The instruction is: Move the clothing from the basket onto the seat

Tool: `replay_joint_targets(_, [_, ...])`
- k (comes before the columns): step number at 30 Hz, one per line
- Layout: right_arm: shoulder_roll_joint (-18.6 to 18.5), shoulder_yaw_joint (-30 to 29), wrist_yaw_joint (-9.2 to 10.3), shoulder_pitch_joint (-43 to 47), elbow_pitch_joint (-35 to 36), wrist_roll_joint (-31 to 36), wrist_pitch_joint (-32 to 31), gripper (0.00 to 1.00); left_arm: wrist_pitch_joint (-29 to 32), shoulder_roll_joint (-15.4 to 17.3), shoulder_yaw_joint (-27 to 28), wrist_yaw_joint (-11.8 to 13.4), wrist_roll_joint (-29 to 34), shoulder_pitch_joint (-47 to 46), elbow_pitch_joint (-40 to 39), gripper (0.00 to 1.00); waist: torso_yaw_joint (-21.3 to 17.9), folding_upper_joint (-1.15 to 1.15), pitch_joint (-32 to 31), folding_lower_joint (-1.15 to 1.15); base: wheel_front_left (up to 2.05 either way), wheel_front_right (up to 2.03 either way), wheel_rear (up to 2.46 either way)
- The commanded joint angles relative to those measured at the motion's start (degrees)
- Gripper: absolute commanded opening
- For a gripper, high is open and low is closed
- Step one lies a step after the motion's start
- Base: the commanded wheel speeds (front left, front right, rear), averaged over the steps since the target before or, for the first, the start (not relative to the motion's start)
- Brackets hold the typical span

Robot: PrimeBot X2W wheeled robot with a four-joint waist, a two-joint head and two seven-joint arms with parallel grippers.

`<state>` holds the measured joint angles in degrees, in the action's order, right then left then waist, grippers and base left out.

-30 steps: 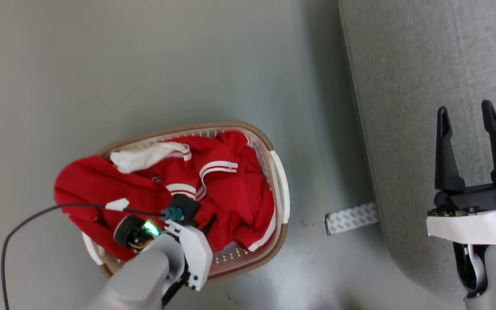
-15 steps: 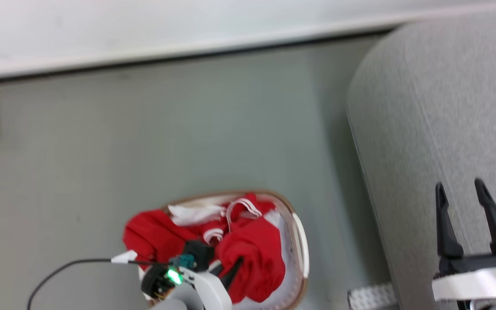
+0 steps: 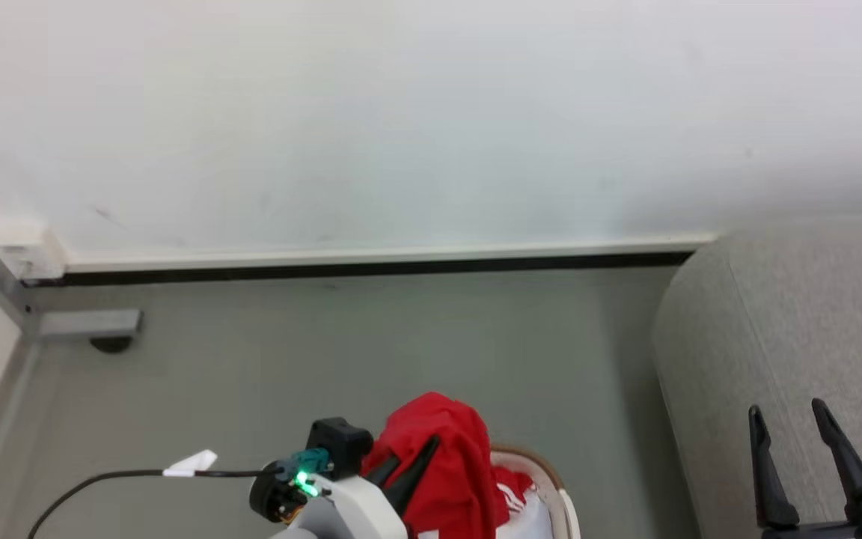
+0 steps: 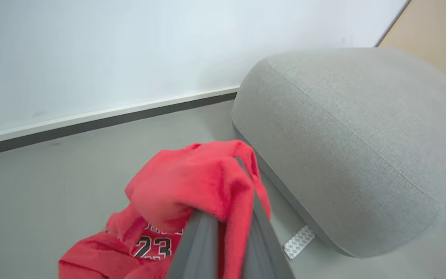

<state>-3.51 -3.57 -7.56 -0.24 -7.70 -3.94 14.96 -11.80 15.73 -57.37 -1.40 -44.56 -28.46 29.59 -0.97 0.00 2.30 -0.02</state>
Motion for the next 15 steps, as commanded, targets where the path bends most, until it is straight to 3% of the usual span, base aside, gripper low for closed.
replay_joint_targets(1, [-0.22,0.21,0.14,1.06,-0.34,-0.57,0.18,1.0,0.65,1.48,0.72,1.38,-0.68,0.9,-3.42,0.0,1.59,0.0,-3.01,0.02,0.0,0.0,0.0])
replay_joint_targets(10, [-0.75,1.7,0.14,1.82,-0.72,-0.98,0.18,1.0,0.12,8.15,6.68,9.57,-0.59,0.35,-16.16,0.0,0.33,0.0,-5.2,0.02,0.0,0.0,0.0])
replay_joint_targets(15, [-0.91,2.86,0.14,1.93,-0.94,-0.92,0.18,1.0,-0.05,10.13,8.51,11.17,-1.06,0.43,-18.93,0.0,-0.48,0.0,-6.0,0.02,0.0,0.0,0.0])
